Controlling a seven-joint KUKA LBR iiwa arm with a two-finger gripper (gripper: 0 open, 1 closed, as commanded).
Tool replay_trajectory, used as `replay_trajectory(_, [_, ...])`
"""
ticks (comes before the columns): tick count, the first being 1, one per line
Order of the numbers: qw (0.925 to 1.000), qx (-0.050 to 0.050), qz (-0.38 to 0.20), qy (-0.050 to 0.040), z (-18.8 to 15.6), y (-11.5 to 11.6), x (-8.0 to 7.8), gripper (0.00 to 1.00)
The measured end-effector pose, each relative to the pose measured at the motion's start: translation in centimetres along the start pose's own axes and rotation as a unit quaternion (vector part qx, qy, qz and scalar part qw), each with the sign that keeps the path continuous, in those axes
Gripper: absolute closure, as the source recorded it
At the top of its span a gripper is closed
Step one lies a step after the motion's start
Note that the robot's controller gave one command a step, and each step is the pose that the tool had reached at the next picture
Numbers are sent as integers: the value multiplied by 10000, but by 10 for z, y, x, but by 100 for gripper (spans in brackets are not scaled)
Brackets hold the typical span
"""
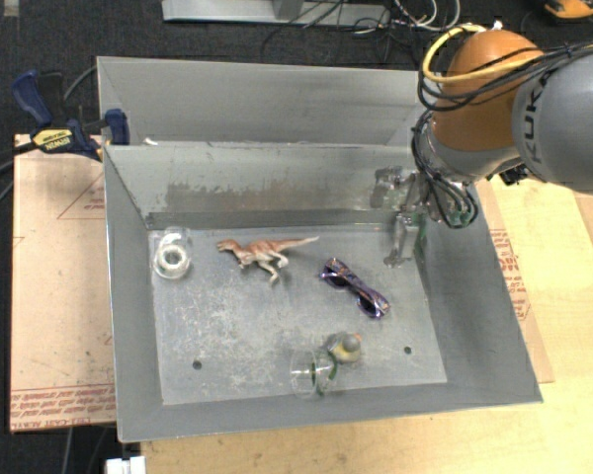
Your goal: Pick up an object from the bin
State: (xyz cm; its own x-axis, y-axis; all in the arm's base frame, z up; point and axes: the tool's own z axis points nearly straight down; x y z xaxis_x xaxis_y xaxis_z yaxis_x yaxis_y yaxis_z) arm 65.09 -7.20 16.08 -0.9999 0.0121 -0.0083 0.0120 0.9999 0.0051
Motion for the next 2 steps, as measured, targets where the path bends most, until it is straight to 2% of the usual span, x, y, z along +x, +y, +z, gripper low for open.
replay_trajectory(1, [9997, 15, -233, 81, 94, 6, 15, 0])
replay_trajectory(2, [9988, 6, -498, -23, 89, 21, 27, 0])
